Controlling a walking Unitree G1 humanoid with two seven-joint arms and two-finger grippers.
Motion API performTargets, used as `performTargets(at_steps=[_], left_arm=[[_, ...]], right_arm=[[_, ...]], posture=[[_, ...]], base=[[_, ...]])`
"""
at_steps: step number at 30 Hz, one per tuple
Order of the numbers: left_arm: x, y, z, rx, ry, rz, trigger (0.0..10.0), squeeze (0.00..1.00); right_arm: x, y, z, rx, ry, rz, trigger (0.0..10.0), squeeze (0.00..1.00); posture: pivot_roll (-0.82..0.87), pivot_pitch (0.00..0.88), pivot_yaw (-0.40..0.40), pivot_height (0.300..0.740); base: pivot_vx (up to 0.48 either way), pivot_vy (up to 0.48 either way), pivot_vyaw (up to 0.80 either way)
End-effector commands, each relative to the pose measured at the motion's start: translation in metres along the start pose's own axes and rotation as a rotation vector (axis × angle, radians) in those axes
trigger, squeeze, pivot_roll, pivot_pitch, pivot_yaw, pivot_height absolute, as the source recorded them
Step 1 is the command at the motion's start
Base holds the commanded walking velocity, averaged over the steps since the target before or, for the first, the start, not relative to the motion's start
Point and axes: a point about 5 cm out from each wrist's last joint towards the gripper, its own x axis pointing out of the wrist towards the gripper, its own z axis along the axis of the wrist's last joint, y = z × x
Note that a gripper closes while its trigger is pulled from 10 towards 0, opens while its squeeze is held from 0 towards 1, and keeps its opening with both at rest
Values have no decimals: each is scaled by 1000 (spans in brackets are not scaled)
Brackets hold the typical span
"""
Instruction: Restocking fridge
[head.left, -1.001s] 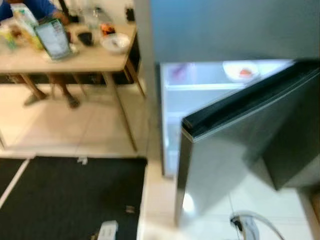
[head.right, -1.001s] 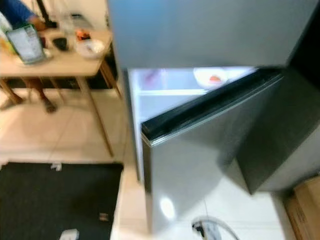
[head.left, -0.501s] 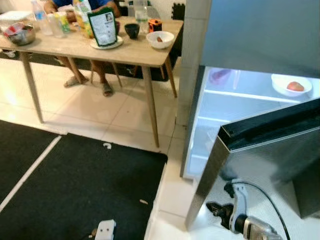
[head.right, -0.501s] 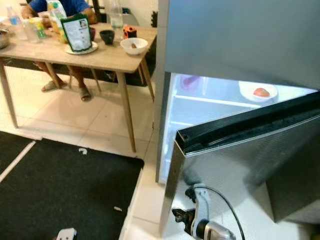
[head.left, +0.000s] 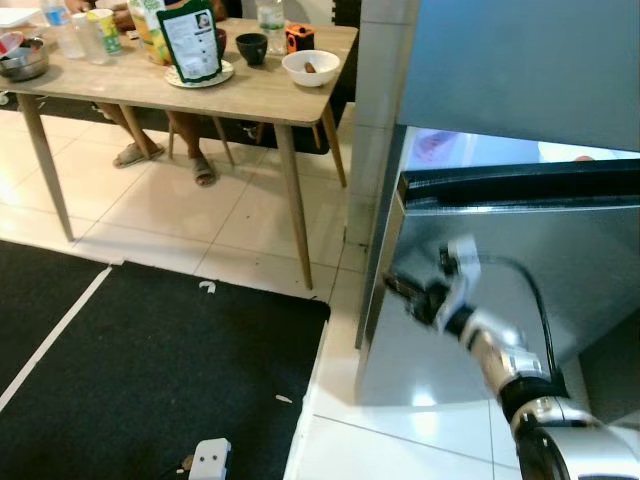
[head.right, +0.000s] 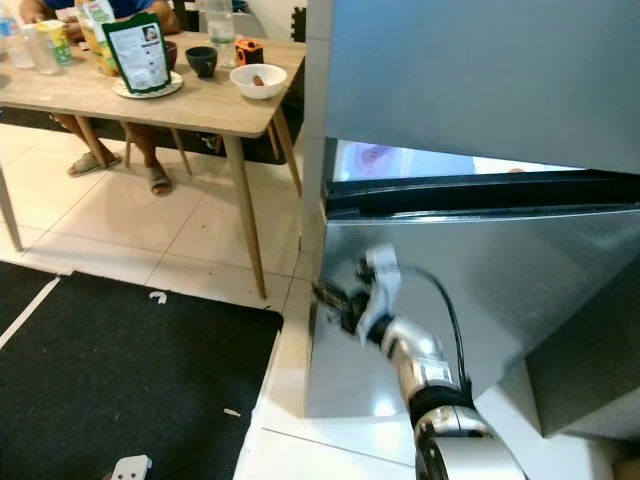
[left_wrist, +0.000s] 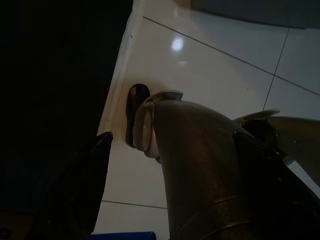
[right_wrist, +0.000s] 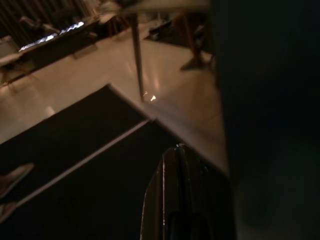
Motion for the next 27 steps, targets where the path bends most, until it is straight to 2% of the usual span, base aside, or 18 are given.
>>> performTargets(at_steps=[1, 2, 5, 6, 9, 10, 13, 15, 16, 18, 20, 22, 23, 25, 26, 27], left_arm=[[-7, -1, -30, -33, 106, 7, 10000, 0], [-8, -1, -32, -35, 108, 10, 10000, 0], [-8, 0, -32, -42, 104, 16, 10000, 0], [-9, 1, -34, -63, 92, 29, 10000, 0], [-9, 1, -34, -69, 88, 32, 10000, 0], [-10, 1, -36, -73, 91, 34, 10000, 0], [-12, 2, -39, -66, 107, 34, 10000, 0], [-12, 2, -39, -66, 107, 34, 10000, 0], [-13, 3, -40, -61, 112, 32, 10000, 0], [-13, 6, -37, -46, 114, 32, 10000, 0], [-13, 6, -37, -46, 114, 32, 10000, 0], [-13, 9, -31, -29, 110, 31, 10000, 0], [-11, 9, -27, -23, 102, 29, 10000, 0], [-11, 9, -27, -23, 102, 29, 10000, 0], [-8, 7, -21, -21, 86, 25, 10000, 0], [-8, 7, -21, -21, 86, 25, 10000, 0]], right_arm=[[4, -3, 11, -3, -41, -38, 10000, 0], [12, -3, 24, -4, -72, -41, 10000, 0], [17, 0, 31, -8, -82, -25, 10000, 0], [15, 7, 11, 12, -24, 12, 10000, 0], [11, 10, -1, 23, 10, 18, 10000, 0], [-9, 10, -43, 34, 154, -40, 10000, 0], [-68, 9, -116, 84, 429, -214, 10000, 0], [-68, 9, -116, 84, 429, -214, 10000, 0], [-84, 6, -128, 93, 482, -281, 10000, 0], [-127, -1, -155, 136, 627, -462, 10000, 0], [-127, -1, -155, 136, 627, -462, 10000, 0], [-169, 5, -180, 167, 828, -525, 10000, 0], [-187, 11, -191, 173, 925, -505, 10000, 0], [-187, 11, -191, 173, 925, -505, 10000, 0], [-205, 20, -202, 193, 1011, -476, 10000, 0], [-205, 20, -202, 193, 1011, -476, 10000, 0]], posture=[[16, 157, -58, 740], [19, 157, -62, 740], [28, 157, -74, 740], [43, 162, -82, 740], [43, 162, -82, 740], [36, 167, -72, 740], [29, 166, -60, 740], [29, 166, -60, 740], [29, 166, -60, 740], [8, 162, -39, 740], [8, 162, -39, 740], [0, 152, -33, 740], [4, 147, -37, 740], [4, 147, -37, 740], [6, 145, -43, 740], [6, 145, -43, 740]], base=[[0, 0, 0], [0, 0, 0], [0, 0, 0], [0, 0, 0], [0, 0, 0], [0, 0, 0], [0, 0, 0], [0, 0, 0], [0, 0, 0], [0, 0, 0], [0, 0, 0], [0, 0, 0], [0, 0, 0], [0, 0, 0], [0, 0, 0], [0, 0, 0]])
